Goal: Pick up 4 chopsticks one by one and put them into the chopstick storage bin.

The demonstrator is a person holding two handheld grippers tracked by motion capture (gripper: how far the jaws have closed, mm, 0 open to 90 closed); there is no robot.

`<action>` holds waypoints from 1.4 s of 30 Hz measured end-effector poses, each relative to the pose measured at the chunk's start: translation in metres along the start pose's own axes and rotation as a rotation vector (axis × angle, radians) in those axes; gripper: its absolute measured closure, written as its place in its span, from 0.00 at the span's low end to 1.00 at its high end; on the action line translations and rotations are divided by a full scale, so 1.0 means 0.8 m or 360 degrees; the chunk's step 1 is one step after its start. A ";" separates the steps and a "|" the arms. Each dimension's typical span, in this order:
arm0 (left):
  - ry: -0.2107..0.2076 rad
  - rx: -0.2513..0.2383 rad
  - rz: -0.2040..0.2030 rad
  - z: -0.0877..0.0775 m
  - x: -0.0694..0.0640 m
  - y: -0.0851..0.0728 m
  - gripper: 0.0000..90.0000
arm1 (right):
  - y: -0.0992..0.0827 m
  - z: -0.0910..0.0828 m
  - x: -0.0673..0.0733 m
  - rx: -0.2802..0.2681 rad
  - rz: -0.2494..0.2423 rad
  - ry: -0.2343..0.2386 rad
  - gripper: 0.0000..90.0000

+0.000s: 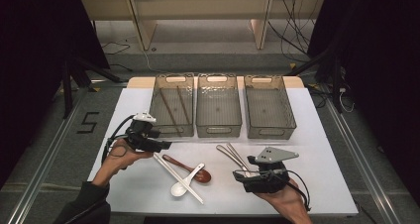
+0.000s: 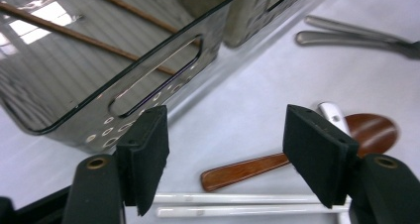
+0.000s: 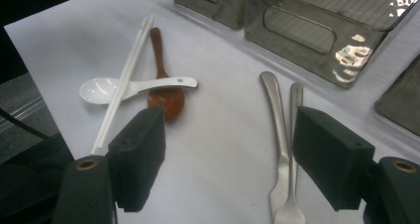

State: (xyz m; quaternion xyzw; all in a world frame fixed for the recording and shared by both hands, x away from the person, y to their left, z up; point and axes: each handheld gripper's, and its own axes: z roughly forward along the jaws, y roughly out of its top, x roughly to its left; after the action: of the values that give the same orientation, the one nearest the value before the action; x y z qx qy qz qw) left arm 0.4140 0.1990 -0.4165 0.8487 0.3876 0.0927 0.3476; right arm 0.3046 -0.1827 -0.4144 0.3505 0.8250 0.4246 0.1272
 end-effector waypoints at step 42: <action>-0.0239 0.0378 0.0814 0.014 -0.044 -0.049 0.30 | -0.007 0.002 -0.001 0.0022 0.0018 0.0000 0.34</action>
State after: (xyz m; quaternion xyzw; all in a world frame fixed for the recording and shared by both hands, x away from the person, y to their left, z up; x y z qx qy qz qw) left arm 0.3712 0.1856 -0.4468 0.9581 0.1424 0.0682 0.2390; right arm 0.3032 -0.1842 -0.4198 0.3560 0.8261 0.4194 0.1224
